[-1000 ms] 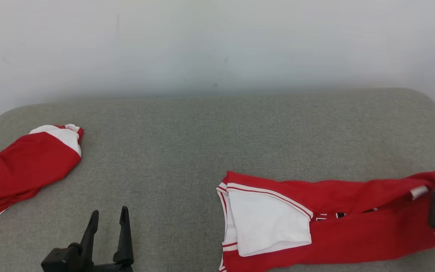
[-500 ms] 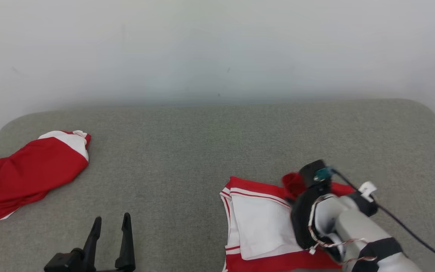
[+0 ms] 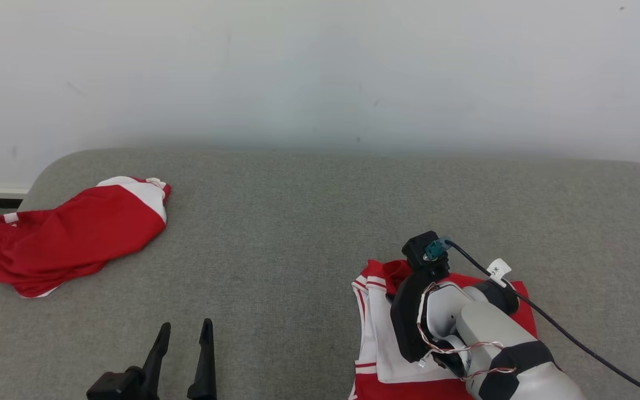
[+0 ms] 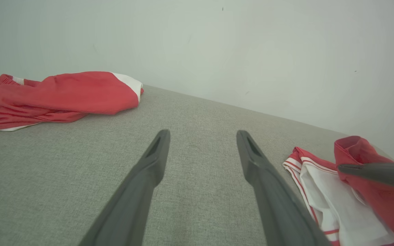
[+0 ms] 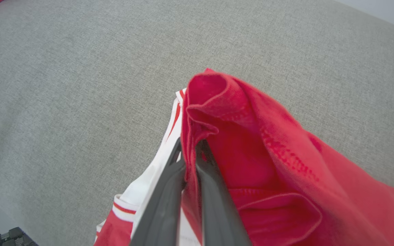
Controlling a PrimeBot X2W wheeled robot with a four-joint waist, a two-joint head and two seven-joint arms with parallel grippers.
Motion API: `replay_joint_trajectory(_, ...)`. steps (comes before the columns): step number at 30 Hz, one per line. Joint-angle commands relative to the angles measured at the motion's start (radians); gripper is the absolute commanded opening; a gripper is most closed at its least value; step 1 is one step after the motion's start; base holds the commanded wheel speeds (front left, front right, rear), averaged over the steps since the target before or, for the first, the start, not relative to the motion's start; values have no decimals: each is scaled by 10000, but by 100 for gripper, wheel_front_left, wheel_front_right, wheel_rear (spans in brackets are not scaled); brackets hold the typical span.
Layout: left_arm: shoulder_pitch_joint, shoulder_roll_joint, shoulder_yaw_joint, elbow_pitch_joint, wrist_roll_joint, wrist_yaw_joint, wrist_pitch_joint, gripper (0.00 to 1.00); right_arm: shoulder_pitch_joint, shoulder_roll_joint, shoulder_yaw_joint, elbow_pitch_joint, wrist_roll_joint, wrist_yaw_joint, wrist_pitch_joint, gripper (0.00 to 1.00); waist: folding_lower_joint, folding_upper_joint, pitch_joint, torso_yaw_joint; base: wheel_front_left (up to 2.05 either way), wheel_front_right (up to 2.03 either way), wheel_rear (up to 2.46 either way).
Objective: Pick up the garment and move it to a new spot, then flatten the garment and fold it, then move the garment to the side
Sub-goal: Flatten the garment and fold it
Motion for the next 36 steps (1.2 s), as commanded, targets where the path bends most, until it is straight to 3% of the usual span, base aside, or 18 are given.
replay_joint_trajectory(1,-109,10,-51,36,-61,1,-6,100,-159,82,-117,230,-188,-30,-125,0,0,0,40,228,0,0,0)
replay_joint_trajectory(7,-229,10,-302,149,-135,18,-6,100,-677,207,-844,1482,-867,-30,-712,0,0,0,86,580,0,0,0)
replay_joint_trajectory(9,-238,10,-335,159,-159,43,-6,100,-600,217,-926,1546,-538,-30,-853,0,0,0,103,634,0,0,0)
replay_joint_trajectory(10,-232,10,-336,167,-161,51,-6,100,-536,222,-795,1448,-413,-30,-913,28,0,0,107,653,0,0,0)
replay_joint_trajectory(11,-227,10,-321,169,-165,67,-6,100,-498,227,-710,1346,-157,-30,-927,100,0,0,118,652,0,0,0)
replay_joint_trajectory(18,-156,9,-89,112,-100,96,-6,100,-814,210,-211,-44,1878,-30,-1372,100,0,0,103,418,0,0,0)
replay_joint_trajectory(21,-134,9,3,54,-30,99,-6,100,-1009,155,-537,-138,1802,-30,-1954,100,0,0,39,271,0,0,0)
replay_joint_trajectory(27,-110,8,100,-22,4,49,-6,100,-510,-956,-1370,262,774,-30,-2951,100,0,0,-60,58,0,0,0)
replay_joint_trajectory(29,-105,9,67,-38,-17,52,-6,100,-136,-1326,-1644,447,357,-30,-3147,0,0,0,-67,21,0,0,0)
replay_joint_trajectory(32,-76,8,42,-49,-32,25,-6,100,597,-1796,-1923,740,-245,-30,-3284,0,0,0,-55,-31,0,0,0)
replay_joint_trajectory(36,-56,9,163,-74,54,31,-6,100,1288,-1711,-2171,893,-801,-30,-3339,0,0,0,10,-135,0,0,0)
